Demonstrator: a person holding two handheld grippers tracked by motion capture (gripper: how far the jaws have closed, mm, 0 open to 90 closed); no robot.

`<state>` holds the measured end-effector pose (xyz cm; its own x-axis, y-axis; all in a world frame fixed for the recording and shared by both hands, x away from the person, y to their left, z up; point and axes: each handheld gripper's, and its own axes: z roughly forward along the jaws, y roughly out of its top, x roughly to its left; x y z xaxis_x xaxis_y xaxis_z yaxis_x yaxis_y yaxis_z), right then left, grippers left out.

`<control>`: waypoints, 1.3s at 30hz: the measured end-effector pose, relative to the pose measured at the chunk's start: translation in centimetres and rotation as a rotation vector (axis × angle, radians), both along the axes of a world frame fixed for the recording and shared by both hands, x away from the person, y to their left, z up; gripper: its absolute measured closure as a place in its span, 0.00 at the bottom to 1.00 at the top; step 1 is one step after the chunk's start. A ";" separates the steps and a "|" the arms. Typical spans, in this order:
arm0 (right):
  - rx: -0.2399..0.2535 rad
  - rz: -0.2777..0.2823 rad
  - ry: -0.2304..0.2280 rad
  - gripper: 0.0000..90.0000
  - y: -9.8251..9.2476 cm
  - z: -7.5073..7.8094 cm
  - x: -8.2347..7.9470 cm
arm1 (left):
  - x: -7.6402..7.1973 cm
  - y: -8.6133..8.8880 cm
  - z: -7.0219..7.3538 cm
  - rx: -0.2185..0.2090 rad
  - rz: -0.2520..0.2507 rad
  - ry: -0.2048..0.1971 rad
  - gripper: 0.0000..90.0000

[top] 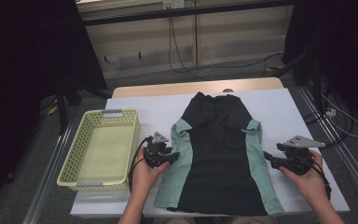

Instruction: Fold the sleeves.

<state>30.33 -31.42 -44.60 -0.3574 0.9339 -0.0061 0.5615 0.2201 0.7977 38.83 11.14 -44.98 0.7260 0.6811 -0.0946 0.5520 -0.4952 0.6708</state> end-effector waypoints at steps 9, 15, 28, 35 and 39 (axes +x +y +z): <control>-0.006 -0.009 0.005 0.45 0.0 -0.1 0.6 | 0.0 0.9 0.6 0.023 0.046 0.000 0.98; 0.022 0.034 0.046 0.49 0.9 -0.6 0.8 | 0.0 1.1 0.7 0.057 0.067 -0.010 0.98; 0.098 0.095 0.131 0.97 2.4 -1.4 1.6 | 0.0 1.1 0.3 0.016 0.060 0.016 0.97; 0.091 0.091 0.144 1.00 0.8 -0.3 0.8 | -0.2 0.8 0.4 0.010 0.040 0.029 0.97; 0.104 0.087 0.152 1.00 0.2 -0.3 0.2 | -0.4 0.6 0.4 0.010 0.023 0.040 0.98</control>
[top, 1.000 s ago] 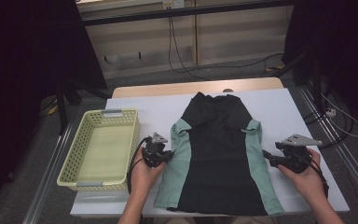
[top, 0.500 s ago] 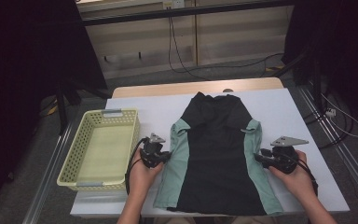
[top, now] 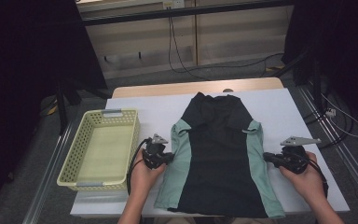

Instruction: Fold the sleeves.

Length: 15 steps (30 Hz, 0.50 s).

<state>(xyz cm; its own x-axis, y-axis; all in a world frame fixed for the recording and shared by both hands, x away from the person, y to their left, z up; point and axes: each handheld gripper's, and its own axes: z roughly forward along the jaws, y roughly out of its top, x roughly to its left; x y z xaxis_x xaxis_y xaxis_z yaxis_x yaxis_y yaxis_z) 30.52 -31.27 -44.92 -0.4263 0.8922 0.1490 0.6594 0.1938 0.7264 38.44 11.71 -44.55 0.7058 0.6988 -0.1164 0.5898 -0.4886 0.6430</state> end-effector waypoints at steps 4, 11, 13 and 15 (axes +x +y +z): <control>0.002 0.006 0.011 1.00 0.1 0.0 -0.5 | -0.6 0.1 0.4 0.001 -0.016 0.020 0.98; -0.006 0.026 0.002 1.00 -0.1 -0.1 -1.1 | -1.3 0.5 0.8 -0.002 -0.031 0.047 0.98; -0.015 0.031 -0.003 1.00 -0.1 0.1 -1.3 | -1.5 0.5 1.2 -0.007 -0.027 0.031 0.98; -0.012 0.032 -0.010 0.99 -0.1 0.1 -1.4 | -1.5 0.6 1.3 -0.007 -0.027 0.002 0.98</control>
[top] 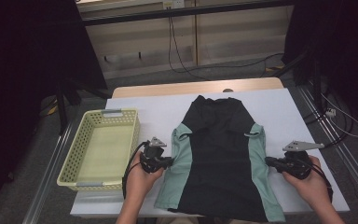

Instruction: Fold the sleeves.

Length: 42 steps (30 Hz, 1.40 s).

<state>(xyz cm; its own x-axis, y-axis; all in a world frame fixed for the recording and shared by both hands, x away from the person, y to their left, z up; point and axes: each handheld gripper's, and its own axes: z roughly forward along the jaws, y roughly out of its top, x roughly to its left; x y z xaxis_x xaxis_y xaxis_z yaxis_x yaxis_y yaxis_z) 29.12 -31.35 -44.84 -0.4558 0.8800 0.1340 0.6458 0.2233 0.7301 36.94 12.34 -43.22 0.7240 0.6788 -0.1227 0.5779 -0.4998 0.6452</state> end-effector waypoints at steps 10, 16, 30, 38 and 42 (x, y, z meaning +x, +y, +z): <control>0.076 0.014 -0.069 0.68 0.0 1.3 0.7 | 1.2 -0.2 0.7 -0.163 0.083 -0.021 0.42; 0.067 -0.002 -0.127 0.40 -0.1 2.4 2.1 | 2.2 -0.7 2.0 -0.179 0.044 -0.080 0.28; 0.077 -0.063 -0.120 0.27 0.1 3.3 6.2 | 6.1 -1.8 3.0 -0.193 0.060 -0.090 0.20; 0.066 -0.075 -0.115 0.27 0.4 3.3 8.5 | 7.1 -2.0 2.9 -0.193 0.070 -0.083 0.19; 0.064 -0.087 -0.113 0.27 0.2 3.5 9.5 | 8.1 -2.1 2.9 -0.183 0.071 -0.085 0.19</control>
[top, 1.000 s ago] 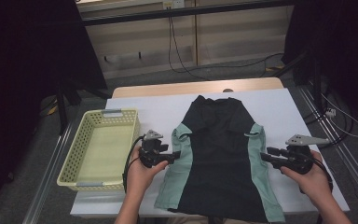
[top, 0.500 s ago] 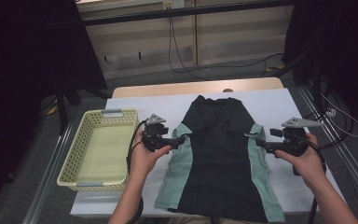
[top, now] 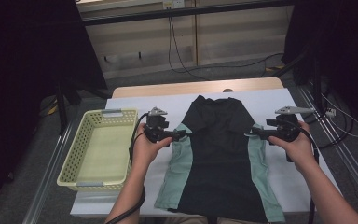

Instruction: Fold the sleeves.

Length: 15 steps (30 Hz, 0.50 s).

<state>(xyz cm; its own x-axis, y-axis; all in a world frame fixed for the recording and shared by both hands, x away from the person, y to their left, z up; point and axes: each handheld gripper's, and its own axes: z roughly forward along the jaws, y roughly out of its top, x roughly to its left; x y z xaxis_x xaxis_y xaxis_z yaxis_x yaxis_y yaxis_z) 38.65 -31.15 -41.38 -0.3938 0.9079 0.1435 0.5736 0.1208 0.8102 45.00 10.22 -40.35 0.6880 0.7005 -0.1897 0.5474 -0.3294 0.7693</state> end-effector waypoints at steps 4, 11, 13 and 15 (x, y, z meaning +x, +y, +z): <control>-0.014 -0.008 0.004 0.27 -0.1 -0.2 1.0 | 0.8 -0.2 -0.2 0.002 -0.003 0.005 0.19; 0.026 -0.035 0.009 0.28 -0.4 -0.7 2.2 | 1.9 -0.9 -0.2 -0.006 -0.001 0.013 0.20; 0.020 -0.045 0.014 0.28 -0.6 -0.8 2.5 | 2.1 -1.1 -0.1 -0.006 -0.005 0.009 0.20; 0.020 -0.048 0.016 0.28 -0.6 -0.8 2.6 | 2.2 -1.2 0.0 0.000 -0.009 0.010 0.20</control>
